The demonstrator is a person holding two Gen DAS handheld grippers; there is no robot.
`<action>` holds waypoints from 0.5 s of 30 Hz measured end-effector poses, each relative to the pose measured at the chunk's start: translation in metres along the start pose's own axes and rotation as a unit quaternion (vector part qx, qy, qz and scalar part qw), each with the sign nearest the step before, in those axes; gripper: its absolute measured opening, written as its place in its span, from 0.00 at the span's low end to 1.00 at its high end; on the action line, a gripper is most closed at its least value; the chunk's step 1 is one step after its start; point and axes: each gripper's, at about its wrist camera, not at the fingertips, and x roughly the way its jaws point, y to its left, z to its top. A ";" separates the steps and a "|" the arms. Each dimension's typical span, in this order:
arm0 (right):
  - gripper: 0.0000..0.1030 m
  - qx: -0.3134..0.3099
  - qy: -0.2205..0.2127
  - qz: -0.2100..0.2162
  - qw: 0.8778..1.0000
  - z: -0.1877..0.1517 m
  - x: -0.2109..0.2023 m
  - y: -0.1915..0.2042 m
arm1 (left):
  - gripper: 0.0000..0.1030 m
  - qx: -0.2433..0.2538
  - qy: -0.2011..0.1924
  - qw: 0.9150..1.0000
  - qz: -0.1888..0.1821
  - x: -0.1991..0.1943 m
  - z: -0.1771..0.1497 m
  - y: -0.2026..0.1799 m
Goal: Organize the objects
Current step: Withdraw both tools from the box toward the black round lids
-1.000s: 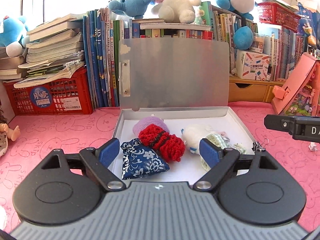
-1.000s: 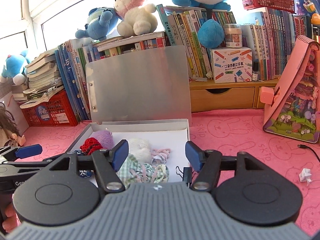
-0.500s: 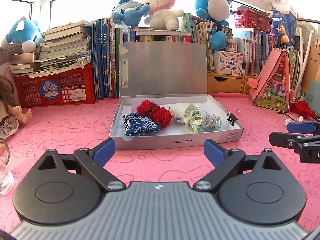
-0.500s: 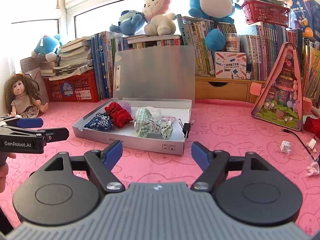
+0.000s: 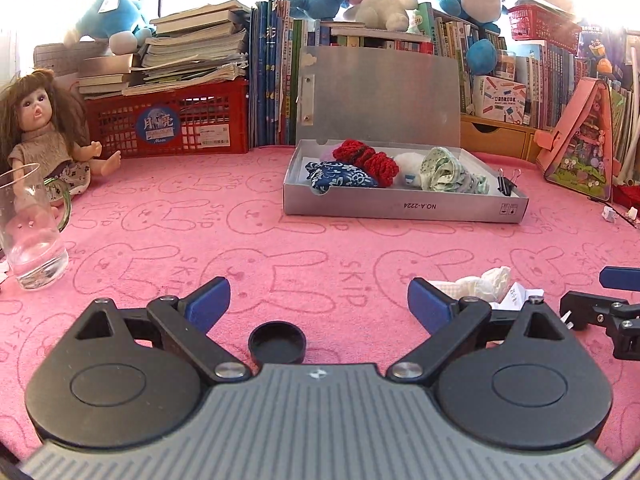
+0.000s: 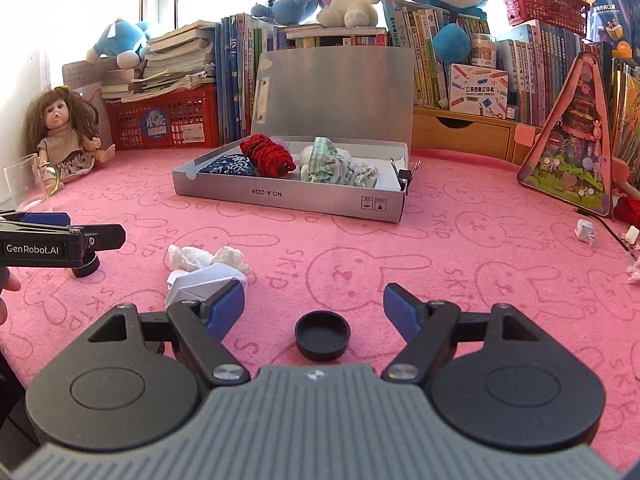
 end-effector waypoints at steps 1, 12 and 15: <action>0.83 0.003 0.003 -0.001 1.000 -0.002 0.002 0.001 | 0.95 0.003 0.002 1.000 0.004 0.001 -0.002 0.000; 0.74 0.005 0.029 -0.015 0.999 -0.008 0.014 0.004 | 0.94 -0.003 0.027 0.999 0.018 0.016 -0.024 0.000; 0.74 -0.005 0.033 -0.020 0.999 -0.009 0.016 0.007 | 0.93 -0.005 0.023 1.000 0.018 0.015 -0.026 -0.001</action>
